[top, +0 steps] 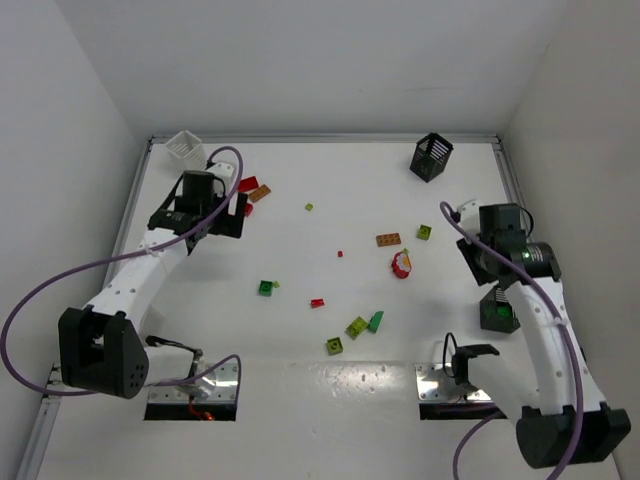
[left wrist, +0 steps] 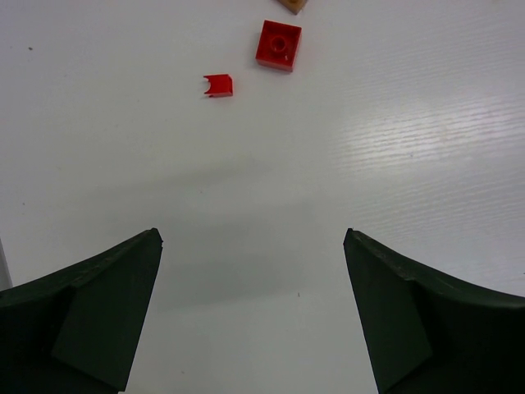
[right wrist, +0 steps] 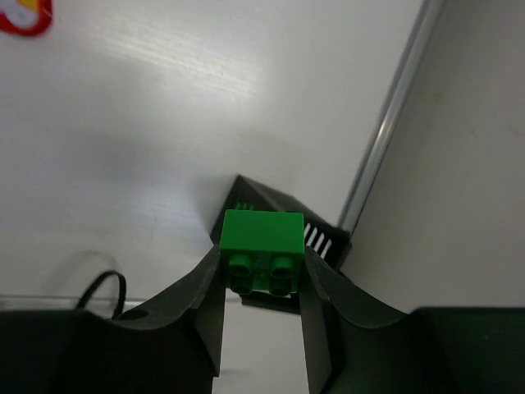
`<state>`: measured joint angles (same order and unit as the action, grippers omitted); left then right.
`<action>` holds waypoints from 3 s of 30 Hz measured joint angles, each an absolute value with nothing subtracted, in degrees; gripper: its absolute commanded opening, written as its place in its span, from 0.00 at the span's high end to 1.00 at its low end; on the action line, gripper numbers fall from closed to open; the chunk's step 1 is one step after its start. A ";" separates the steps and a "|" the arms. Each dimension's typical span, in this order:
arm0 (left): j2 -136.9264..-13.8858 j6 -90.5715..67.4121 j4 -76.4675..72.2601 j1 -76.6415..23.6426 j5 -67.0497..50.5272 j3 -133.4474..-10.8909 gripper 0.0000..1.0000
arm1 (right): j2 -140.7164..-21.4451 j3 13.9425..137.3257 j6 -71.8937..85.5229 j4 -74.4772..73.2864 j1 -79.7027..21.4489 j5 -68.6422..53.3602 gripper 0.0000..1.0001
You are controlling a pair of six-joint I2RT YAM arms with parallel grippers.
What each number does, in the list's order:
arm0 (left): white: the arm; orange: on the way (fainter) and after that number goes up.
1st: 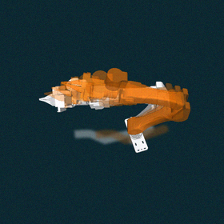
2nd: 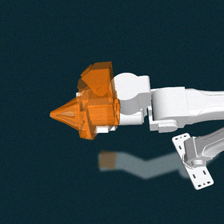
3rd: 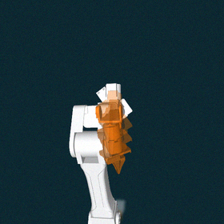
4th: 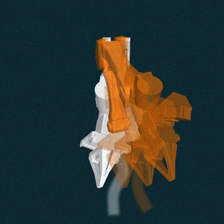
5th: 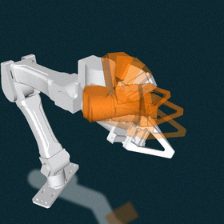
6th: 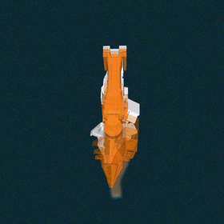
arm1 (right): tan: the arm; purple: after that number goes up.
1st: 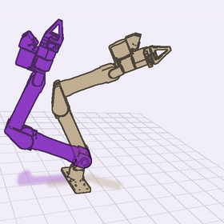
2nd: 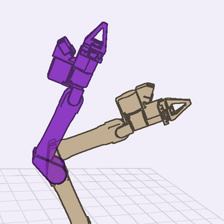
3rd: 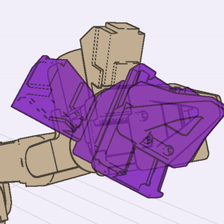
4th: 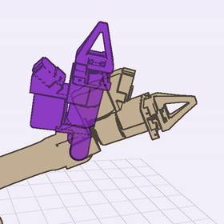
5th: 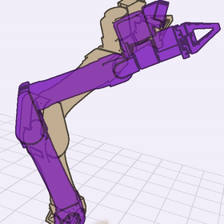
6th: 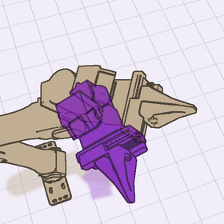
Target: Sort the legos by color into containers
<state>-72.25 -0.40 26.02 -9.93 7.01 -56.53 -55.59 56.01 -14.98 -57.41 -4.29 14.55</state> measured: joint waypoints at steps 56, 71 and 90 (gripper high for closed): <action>-73.82 2.59 29.45 -7.73 -5.15 -59.42 0.00 | -68.20 48.25 -98.52 -70.43 -10.31 -34.30 0.33; -78.43 4.03 31.48 -3.07 -4.80 -59.42 0.00 | -81.45 54.26 -101.84 -63.09 -26.35 -33.78 0.36; -80.05 5.61 32.86 -1.23 -5.26 -59.44 0.00 | -90.76 49.08 -98.08 -51.09 -36.47 -29.93 0.47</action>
